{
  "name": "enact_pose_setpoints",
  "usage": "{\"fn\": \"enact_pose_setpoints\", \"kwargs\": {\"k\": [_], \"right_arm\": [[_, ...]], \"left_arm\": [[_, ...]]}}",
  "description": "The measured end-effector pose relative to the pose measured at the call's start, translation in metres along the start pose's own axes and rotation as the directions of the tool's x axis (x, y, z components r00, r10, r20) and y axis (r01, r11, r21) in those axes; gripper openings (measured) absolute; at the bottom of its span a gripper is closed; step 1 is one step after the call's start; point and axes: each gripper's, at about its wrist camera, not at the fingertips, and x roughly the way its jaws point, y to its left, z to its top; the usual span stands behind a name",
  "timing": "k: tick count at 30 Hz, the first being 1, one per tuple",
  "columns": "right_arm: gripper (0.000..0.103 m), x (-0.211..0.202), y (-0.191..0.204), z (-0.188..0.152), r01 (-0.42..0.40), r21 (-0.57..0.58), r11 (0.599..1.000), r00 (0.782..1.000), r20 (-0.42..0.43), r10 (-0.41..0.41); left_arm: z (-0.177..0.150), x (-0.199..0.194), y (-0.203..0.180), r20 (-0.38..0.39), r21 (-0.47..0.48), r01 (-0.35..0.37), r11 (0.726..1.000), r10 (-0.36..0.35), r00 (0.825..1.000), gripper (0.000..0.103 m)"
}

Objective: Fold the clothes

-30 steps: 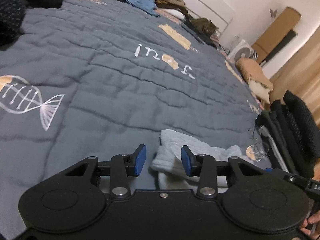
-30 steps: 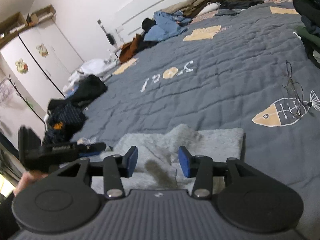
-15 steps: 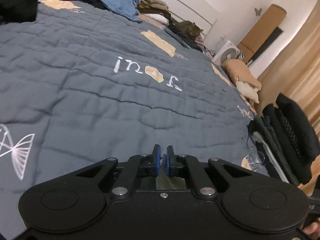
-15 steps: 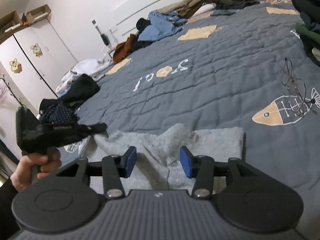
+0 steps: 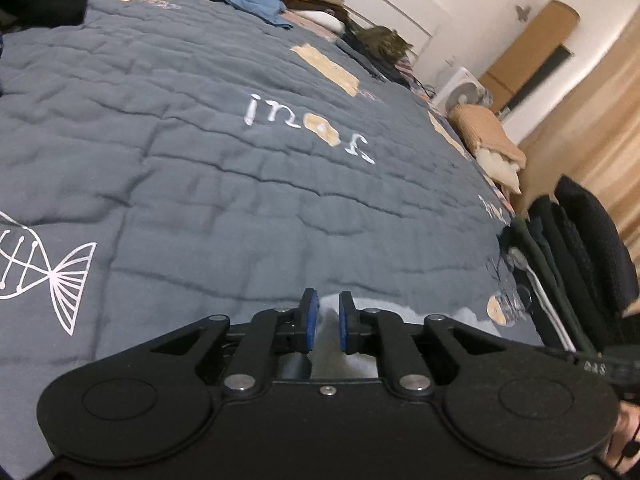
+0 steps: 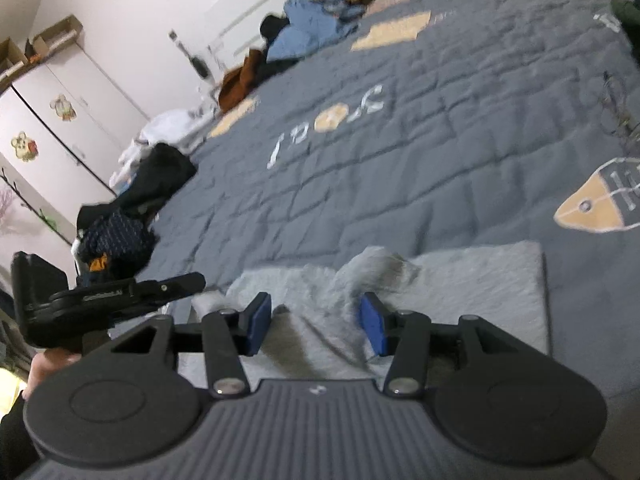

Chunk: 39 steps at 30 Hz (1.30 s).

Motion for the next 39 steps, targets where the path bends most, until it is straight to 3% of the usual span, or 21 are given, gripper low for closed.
{"fn": "enact_pose_setpoints", "kwargs": {"k": [2,7,10,12,14,16,19,21,23,26,29,31,32,33,34,39], "right_arm": [[0.049,0.007,0.005,-0.001,-0.002,-0.014,1.0,0.999,-0.045,0.001],[0.049,0.008,0.017,-0.002,-0.015,-0.084,0.996,0.994,-0.109,0.006],[0.043,0.005,0.026,-0.003,-0.056,-0.135,0.989,0.99,-0.138,0.037],[0.022,0.006,0.031,-0.006,-0.043,-0.17,0.985,0.989,-0.145,0.018],[0.011,0.009,0.031,-0.006,-0.033,-0.163,0.986,0.987,-0.162,0.007],[0.007,0.007,0.031,-0.004,-0.02,-0.158,0.987,0.992,-0.129,-0.001],[0.006,-0.006,0.03,0.004,-0.005,-0.138,0.99,1.0,-0.008,0.004],[0.006,-0.018,0.025,0.01,0.035,-0.108,0.994,0.993,0.119,-0.022],[0.006,-0.021,0.017,0.012,0.072,-0.066,0.995,0.98,0.193,-0.058],[0.006,-0.011,0.007,0.009,0.104,-0.038,0.994,0.979,0.181,-0.095],[0.009,0.007,0.005,0.005,0.115,-0.044,0.992,0.991,0.071,-0.112],[0.009,0.012,0.007,0.003,0.117,-0.059,0.991,0.992,0.049,-0.114],[0.01,0.012,0.008,0.003,0.117,-0.066,0.991,0.992,0.047,-0.114],[0.01,0.012,0.008,0.002,0.12,-0.065,0.991,0.992,0.051,-0.117],[0.01,0.011,0.007,0.002,0.115,-0.062,0.991,0.992,0.055,-0.112],[0.01,0.007,0.006,0.001,0.099,-0.046,0.994,0.992,0.083,-0.095]], "left_arm": [[-0.004,0.0,-0.002,-0.013,0.021,0.002,1.0,-0.002,1.0,0.029],[-0.01,0.001,-0.004,-0.035,0.044,0.007,0.999,-0.005,0.999,0.03],[-0.01,-0.001,-0.002,-0.035,0.045,0.013,0.999,-0.011,0.999,0.03],[-0.01,-0.002,-0.001,-0.034,0.044,0.017,0.999,-0.015,0.999,0.03],[-0.01,-0.002,-0.002,-0.037,0.049,0.019,0.999,-0.017,0.999,0.03],[-0.011,-0.003,-0.003,-0.036,0.055,0.019,0.998,-0.017,0.999,0.03],[-0.01,-0.005,-0.004,-0.027,0.06,0.026,0.998,-0.024,0.999,0.03],[-0.01,-0.007,-0.004,-0.016,0.052,0.029,0.998,-0.028,0.999,0.03],[-0.009,-0.008,-0.004,-0.008,0.047,0.033,0.998,-0.033,0.999,0.03],[-0.01,-0.007,-0.005,-0.001,0.059,0.029,0.998,-0.029,1.0,0.04],[-0.011,-0.003,-0.005,0.014,0.073,0.031,0.997,-0.033,0.999,0.044],[-0.011,0.003,-0.004,0.004,0.072,0.034,0.997,-0.035,0.999,0.039],[-0.012,0.007,-0.003,-0.009,0.065,0.037,0.997,-0.036,0.999,0.031],[-0.012,0.012,-0.001,-0.023,0.057,0.039,0.998,-0.038,0.999,0.014],[-0.013,0.016,0.0,-0.037,0.048,0.042,0.998,-0.041,0.998,0.009],[-0.009,0.007,-0.002,0.077,0.063,0.038,0.997,-0.043,0.996,0.004]]}}
